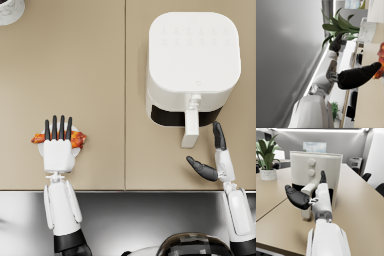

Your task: Pick up the drumstick and place it into the air fryer

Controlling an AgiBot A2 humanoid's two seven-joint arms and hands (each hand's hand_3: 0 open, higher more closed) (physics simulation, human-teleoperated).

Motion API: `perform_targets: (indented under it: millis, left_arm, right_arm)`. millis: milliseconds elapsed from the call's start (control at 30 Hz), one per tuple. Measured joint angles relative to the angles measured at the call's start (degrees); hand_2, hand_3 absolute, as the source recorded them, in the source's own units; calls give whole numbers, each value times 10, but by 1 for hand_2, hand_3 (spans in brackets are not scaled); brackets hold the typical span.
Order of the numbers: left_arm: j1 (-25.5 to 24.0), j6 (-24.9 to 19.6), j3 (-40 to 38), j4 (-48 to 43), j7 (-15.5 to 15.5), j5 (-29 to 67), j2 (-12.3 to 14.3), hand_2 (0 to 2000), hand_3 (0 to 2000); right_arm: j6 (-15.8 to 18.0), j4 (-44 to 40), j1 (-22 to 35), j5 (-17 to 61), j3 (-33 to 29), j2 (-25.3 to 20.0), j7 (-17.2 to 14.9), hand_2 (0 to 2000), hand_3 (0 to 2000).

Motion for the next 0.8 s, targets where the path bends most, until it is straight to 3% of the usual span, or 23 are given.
perform_targets:
  millis: [333,700,733,767,800]
  left_arm:
    - [26,0,18,114,1,9,4,0,0]
    - [62,70,38,209,-1,9,0,0,0]
    - [66,77,40,220,-2,9,-2,1361,327]
    - [68,73,43,228,-4,9,-2,2000,653]
    - [71,73,45,238,-6,9,-3,2000,980]
  right_arm:
    - [0,-17,-9,0,12,-7,0,0,0]
    - [0,-16,-8,0,18,-20,0,0,0]
    - [0,-16,-8,0,17,-21,0,0,0]
    - [0,-16,-8,0,17,-22,0,0,0]
    - [0,-16,-9,0,17,-23,0,0,0]
